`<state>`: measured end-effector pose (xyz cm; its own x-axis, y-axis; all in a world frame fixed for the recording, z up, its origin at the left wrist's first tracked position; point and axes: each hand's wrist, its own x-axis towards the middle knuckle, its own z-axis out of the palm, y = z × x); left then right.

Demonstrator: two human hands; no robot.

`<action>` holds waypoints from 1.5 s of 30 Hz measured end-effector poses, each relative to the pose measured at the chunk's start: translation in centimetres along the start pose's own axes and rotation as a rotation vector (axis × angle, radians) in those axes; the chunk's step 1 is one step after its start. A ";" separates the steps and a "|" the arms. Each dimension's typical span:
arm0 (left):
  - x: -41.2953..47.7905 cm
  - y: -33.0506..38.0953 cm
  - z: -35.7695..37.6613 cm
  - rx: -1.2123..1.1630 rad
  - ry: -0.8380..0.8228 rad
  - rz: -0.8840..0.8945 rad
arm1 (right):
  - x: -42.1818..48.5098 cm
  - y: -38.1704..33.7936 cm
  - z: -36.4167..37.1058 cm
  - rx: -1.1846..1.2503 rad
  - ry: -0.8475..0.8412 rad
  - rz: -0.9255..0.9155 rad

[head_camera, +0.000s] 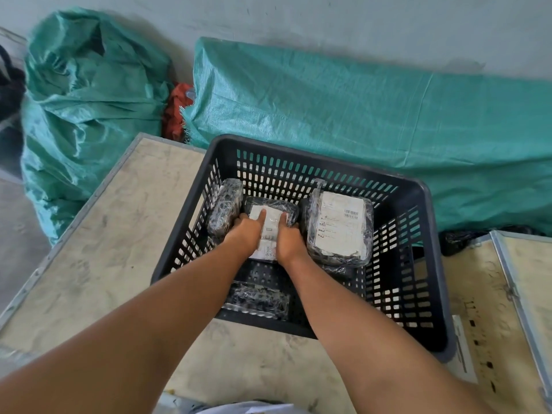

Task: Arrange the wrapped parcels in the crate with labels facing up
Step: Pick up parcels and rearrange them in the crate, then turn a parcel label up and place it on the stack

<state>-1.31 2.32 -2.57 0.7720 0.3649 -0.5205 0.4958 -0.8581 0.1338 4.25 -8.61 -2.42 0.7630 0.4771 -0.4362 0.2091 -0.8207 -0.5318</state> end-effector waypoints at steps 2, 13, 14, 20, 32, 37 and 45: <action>0.1 -0.2 0.3 -0.030 0.020 0.001 | 0.5 0.3 0.2 -0.006 0.005 0.031; -0.1 -0.4 0.0 -0.176 0.079 0.021 | 0.0 0.2 -0.7 -0.303 -0.074 -0.061; -0.5 -0.5 -0.7 -0.251 0.067 0.022 | -0.1 0.3 -0.8 -0.305 -0.077 -0.061; -5.2 -1.8 -6.2 -0.609 0.268 0.128 | -1.1 0.5 -1.9 -0.178 -0.144 -0.074; -15.3 -11.2 -5.6 -0.698 0.824 0.111 | -2.2 -5.6 -0.5 0.149 -0.112 -0.343; -15.9 -11.5 -3.1 -0.932 0.587 0.057 | -2.2 -8.4 2.0 0.079 -0.196 -0.443; -16.2 -11.5 -2.8 -1.047 0.557 0.046 | -3.2 -7.3 4.2 0.184 0.006 -0.404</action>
<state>-18.34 7.29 6.70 0.7358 0.6707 -0.0934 0.3475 -0.2555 0.9022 -2.28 -2.85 -0.17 0.6456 0.7461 -0.1630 0.3795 -0.4986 -0.7793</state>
